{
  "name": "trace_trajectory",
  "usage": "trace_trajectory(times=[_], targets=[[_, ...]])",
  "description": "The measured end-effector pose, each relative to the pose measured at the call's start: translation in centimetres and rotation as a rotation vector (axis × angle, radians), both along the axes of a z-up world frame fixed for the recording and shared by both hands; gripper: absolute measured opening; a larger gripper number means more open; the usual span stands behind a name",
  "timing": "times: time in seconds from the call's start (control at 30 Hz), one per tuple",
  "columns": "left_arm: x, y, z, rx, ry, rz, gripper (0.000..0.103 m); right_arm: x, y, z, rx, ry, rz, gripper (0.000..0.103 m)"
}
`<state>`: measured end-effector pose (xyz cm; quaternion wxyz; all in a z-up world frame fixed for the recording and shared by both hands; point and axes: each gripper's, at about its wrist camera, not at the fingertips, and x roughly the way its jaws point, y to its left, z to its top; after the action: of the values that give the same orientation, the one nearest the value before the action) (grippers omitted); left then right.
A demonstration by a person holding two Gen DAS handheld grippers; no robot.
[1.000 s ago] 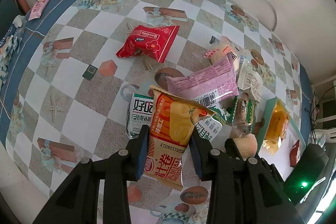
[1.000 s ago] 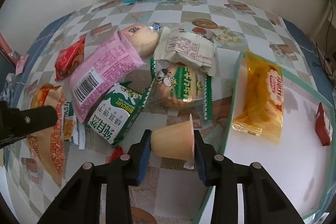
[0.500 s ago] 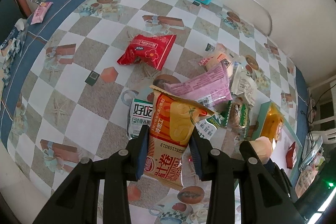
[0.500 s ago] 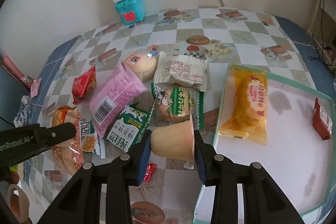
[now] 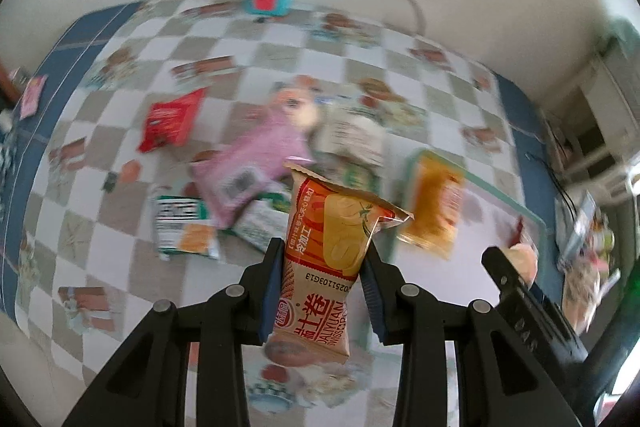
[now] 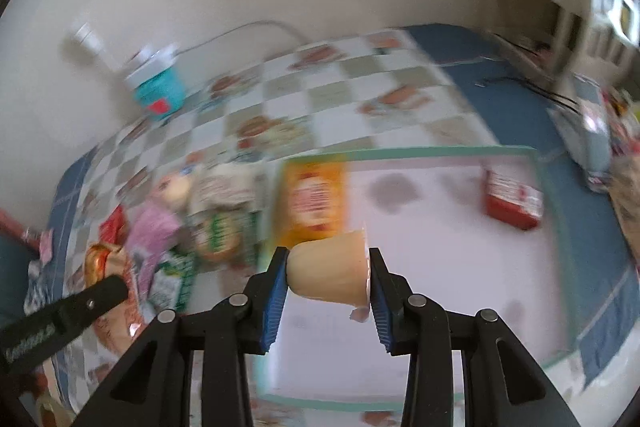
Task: Organize snacks
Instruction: 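Place the cup cake and orange roll bag into the tray, opening both tools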
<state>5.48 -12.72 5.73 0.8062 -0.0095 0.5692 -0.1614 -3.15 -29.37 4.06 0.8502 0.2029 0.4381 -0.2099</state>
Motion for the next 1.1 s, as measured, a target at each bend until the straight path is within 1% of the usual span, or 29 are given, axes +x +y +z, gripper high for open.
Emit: trace_trajectory(times=[0.13, 0.23, 0.37, 0.47, 0.53, 0.6, 0.67, 0.7, 0.73, 0.77, 0.83, 0.9, 0.93, 0.97, 1.03, 1.1], targets=[[-2.0, -3.8, 0.2, 0.003, -0.005, -0.102, 0.039, -2.7, -3.7, -0.2, -0.002, 0.012, -0.113, 0.041], [-3.7, -6.6, 0.3, 0.012, -0.009, -0.176, 0.039, -4.8, -6.1, -0.5, -0.006, 0.043, -0.198, 0.041], [-5.9, -10.3, -0.1, 0.049, -0.027, -0.273, 0.039, -7.2, -8.8, -1.8, 0.028, 0.083, -0.295, 0.041], [-6.7, -11.9, -1.0, 0.067, -0.011, -0.309, 0.039, -8.5, -10.4, -3.0, 0.061, 0.119, -0.356, 0.041], [-6.9, -12.6, -1.6, 0.061, 0.007, -0.319, 0.039, -9.1, -11.1, -3.7, 0.084, 0.132, -0.377, 0.041], [-7.1, -13.0, -1.7, 0.055, 0.006, -0.319, 0.039, -9.7, -11.6, -4.0, 0.101, 0.136, -0.388, 0.041], [-7.1, -13.1, -1.6, 0.052, -0.002, -0.318, 0.042, -10.1, -12.0, -4.3, 0.112, 0.146, -0.401, 0.041], [-7.0, -13.2, -1.6, 0.05, 0.0, -0.316, 0.054, -10.2, -12.0, -4.4, 0.117, 0.151, -0.405, 0.041], [-6.9, -13.1, -1.7, 0.049, 0.003, -0.308, 0.07, -10.2, -12.1, -4.6, 0.126, 0.157, -0.413, 0.041], [-6.8, -13.0, -1.7, 0.051, 0.006, -0.296, 0.074, -10.3, -12.2, -4.8, 0.135, 0.167, -0.421, 0.041], [-6.2, -12.6, -2.1, 0.061, 0.019, -0.272, 0.075, -10.3, -12.4, -5.2, 0.144, 0.181, -0.427, 0.044], [-5.5, -11.7, -2.5, 0.079, 0.037, -0.229, 0.076, -10.3, -12.4, -5.3, 0.14, 0.194, -0.43, 0.053], [-5.1, -11.1, -2.7, 0.089, 0.045, -0.2, 0.079, -10.2, -12.3, -5.3, 0.135, 0.199, -0.428, 0.065], [-4.5, -10.4, -2.9, 0.096, 0.052, -0.17, 0.081, -10.0, -12.1, -5.3, 0.129, 0.203, -0.426, 0.071], [-3.2, -8.4, -3.0, 0.104, 0.054, -0.094, 0.085, -9.4, -11.6, -5.2, 0.118, 0.211, -0.404, 0.072], [-2.0, -6.5, -2.8, 0.104, 0.048, -0.028, 0.089, -8.6, -10.8, -5.2, 0.106, 0.223, -0.374, 0.077]])
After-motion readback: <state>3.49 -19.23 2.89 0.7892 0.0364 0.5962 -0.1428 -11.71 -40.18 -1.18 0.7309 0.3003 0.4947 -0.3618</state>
